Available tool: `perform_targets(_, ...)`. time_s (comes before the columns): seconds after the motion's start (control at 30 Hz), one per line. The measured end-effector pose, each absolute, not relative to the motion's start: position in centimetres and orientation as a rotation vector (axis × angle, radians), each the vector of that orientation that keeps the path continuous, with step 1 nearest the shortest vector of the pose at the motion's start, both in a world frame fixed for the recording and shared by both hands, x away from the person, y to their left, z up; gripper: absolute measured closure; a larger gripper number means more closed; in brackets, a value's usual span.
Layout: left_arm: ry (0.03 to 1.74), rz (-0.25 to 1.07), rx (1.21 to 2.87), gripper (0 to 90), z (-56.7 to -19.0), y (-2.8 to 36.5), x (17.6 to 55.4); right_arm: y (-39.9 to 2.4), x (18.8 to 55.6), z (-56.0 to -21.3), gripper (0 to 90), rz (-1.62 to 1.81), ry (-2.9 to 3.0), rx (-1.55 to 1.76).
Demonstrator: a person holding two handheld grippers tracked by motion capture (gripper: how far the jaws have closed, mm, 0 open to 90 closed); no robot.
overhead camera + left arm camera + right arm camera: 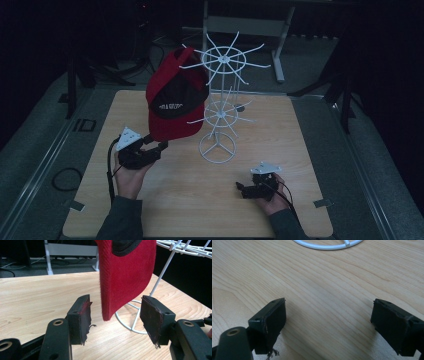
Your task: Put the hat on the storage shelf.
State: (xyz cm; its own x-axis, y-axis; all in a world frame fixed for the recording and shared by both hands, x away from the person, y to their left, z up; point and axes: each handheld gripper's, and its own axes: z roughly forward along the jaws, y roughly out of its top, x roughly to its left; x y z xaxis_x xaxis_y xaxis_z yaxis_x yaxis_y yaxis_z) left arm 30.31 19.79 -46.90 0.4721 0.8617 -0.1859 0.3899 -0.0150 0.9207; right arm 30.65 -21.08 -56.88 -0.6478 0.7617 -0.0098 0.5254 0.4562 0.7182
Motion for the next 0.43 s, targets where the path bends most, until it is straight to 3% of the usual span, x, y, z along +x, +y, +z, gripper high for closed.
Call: perform_targets(0.43,1.147,0.542,1.601,42.3,-46.99,20.71,30.40,-21.09,30.64,-56.88,12.7,1.001,2.381,1.093)
